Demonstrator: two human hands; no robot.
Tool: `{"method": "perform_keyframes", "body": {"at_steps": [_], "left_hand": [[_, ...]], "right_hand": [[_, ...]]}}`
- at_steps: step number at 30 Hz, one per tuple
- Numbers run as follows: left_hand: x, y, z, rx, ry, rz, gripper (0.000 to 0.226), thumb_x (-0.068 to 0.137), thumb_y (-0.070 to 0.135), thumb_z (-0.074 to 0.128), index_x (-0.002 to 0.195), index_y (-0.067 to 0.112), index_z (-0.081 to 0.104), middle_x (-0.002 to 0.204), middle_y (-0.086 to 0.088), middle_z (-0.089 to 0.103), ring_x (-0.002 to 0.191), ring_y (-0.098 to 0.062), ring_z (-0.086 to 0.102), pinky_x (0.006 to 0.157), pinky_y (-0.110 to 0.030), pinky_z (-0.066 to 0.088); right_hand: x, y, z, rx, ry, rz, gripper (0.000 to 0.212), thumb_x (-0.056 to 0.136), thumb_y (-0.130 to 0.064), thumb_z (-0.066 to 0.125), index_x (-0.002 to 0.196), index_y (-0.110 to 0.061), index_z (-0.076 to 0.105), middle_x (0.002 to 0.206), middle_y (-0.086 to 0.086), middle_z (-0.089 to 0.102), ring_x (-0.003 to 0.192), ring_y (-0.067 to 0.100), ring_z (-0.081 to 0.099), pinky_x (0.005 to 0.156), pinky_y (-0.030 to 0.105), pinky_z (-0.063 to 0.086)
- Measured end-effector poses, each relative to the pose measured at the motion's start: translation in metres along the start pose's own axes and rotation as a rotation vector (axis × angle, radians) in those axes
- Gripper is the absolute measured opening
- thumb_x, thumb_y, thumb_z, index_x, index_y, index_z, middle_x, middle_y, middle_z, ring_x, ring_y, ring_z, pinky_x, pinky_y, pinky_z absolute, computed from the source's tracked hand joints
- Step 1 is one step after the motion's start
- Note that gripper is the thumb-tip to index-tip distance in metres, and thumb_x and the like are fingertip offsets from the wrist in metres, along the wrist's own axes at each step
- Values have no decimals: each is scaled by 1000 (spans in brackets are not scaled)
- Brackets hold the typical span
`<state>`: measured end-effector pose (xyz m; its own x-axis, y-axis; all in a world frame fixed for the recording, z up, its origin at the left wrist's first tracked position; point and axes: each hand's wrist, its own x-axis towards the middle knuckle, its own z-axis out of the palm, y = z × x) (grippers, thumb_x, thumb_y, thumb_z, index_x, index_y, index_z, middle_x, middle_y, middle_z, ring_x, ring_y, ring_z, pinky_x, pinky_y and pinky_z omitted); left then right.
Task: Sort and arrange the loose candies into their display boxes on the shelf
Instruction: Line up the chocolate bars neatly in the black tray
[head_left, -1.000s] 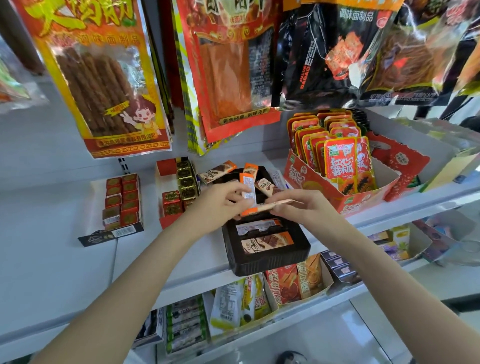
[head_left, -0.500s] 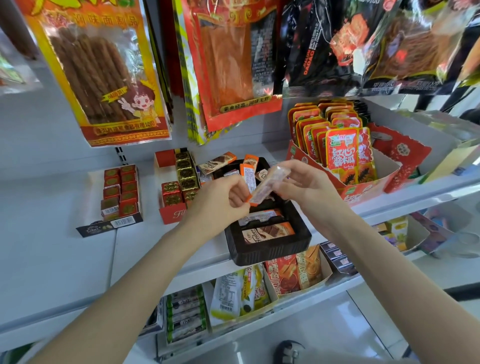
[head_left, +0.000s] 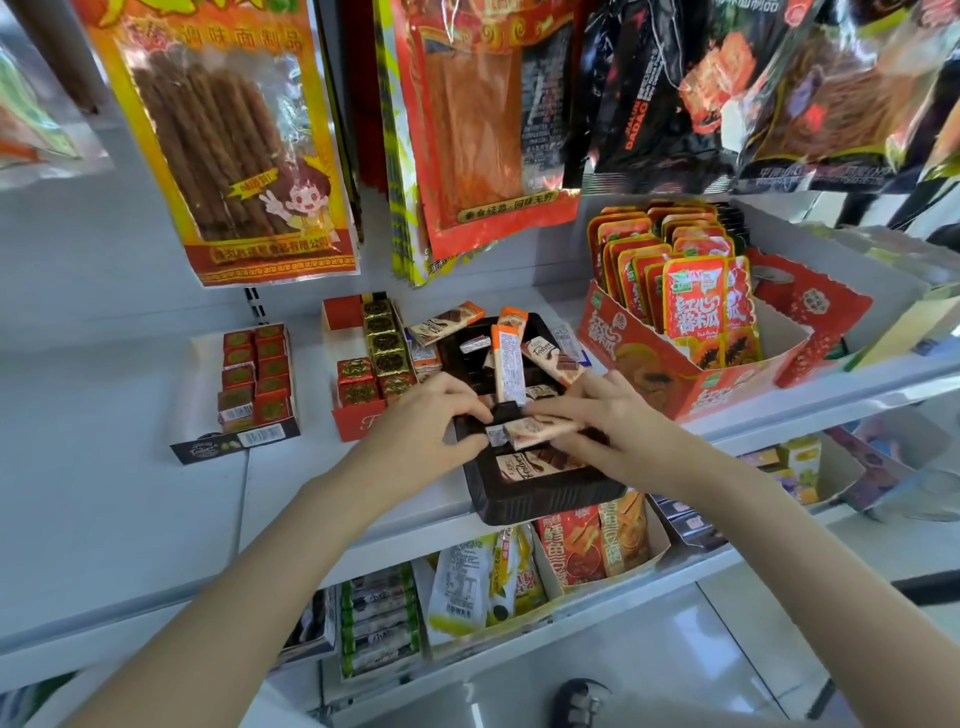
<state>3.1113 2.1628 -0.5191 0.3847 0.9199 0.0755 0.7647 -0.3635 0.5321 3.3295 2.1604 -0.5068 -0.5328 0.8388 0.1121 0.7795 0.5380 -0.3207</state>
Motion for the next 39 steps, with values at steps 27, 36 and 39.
{"method": "perform_keyframes", "body": {"at_steps": [27, 36, 39], "left_hand": [[37, 15, 10, 159, 154, 4, 35, 95, 23, 41, 128, 27, 53, 96, -4, 68, 98, -22, 51, 85, -37, 47], [47, 15, 7, -171, 267, -59, 19, 86, 20, 58, 101, 25, 69, 104, 1, 67, 83, -11, 54, 70, -23, 39], [43, 13, -6, -254, 338, -33, 16, 83, 10, 60, 89, 22, 69, 102, 1, 66, 84, -14, 61, 64, -24, 45]], "right_hand": [[44, 17, 2, 139, 211, 437, 40, 81, -17, 68, 118, -10, 54, 115, 10, 61, 98, 20, 56, 76, 18, 37], [41, 25, -2, 304, 417, 460, 20, 81, -8, 64, 96, -12, 51, 96, 0, 59, 69, 10, 52, 58, 15, 39], [38, 26, -10, 647, 544, 518, 15, 81, -11, 65, 90, -18, 55, 90, 10, 61, 70, 19, 53, 65, 30, 46]]}}
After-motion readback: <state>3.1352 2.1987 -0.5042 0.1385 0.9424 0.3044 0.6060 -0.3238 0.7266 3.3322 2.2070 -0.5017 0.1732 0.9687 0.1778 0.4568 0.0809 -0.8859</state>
